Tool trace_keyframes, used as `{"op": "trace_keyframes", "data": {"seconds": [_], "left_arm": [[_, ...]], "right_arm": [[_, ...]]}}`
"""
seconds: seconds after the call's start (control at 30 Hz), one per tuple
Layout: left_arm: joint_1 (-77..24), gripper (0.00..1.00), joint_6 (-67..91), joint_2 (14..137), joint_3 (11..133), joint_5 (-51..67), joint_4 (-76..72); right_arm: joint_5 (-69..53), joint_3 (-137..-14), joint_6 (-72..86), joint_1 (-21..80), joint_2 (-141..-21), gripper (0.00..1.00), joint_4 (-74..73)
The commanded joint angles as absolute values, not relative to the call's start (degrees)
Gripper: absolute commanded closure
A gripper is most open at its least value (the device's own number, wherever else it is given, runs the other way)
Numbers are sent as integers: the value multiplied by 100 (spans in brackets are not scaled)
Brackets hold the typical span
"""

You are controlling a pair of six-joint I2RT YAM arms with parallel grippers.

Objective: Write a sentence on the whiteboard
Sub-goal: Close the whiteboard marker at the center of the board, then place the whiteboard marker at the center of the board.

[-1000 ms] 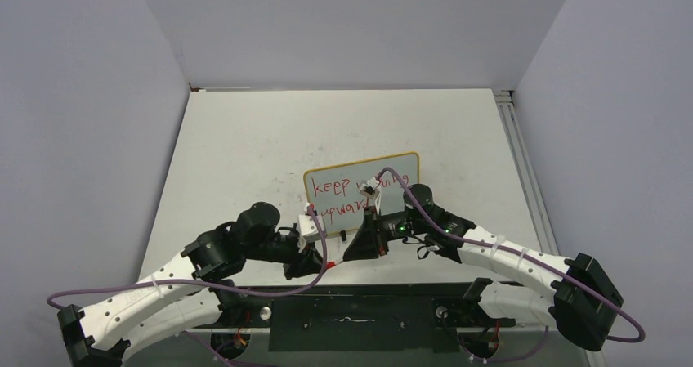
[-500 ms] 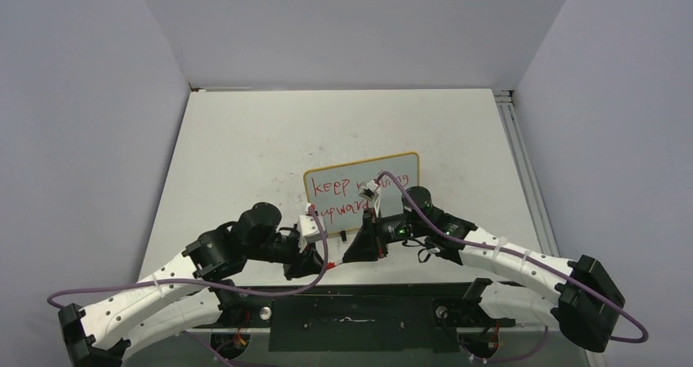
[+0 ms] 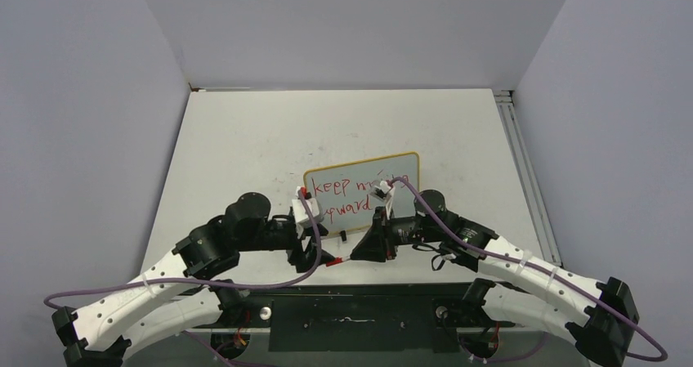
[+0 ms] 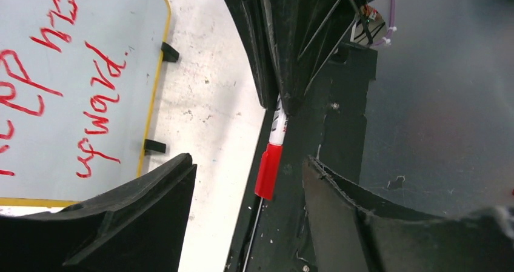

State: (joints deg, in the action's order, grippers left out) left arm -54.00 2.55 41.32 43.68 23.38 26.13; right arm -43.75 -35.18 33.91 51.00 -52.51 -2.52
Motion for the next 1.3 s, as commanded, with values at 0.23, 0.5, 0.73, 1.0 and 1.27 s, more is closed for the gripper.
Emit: {"op": "trace_keyframes", "data": {"seconds": [0.23,0.5,0.73,1.0,1.27], "left_arm": [[-5370,27,1754,3800,4909,1168,1864],[-5301,23,3518,3607,4819,216,1064],[-5256,18,4308,3497,4687,397,377],[-5223,16,4733,3579,4611,621,216],[-5186,36,5079,3685,4476,922,-428]], "right_arm": [[-3229,-2989,3956,4866,-4353,95,1190],[-2560,-2738,4419,4830,-3937,95,2895],[-2684,-2755,4526,4833,-3986,95,3577],[-2910,-2679,4717,4836,-4138,95,4284],[-3131,-2705,4825,4855,-4323,95,4584]]}}
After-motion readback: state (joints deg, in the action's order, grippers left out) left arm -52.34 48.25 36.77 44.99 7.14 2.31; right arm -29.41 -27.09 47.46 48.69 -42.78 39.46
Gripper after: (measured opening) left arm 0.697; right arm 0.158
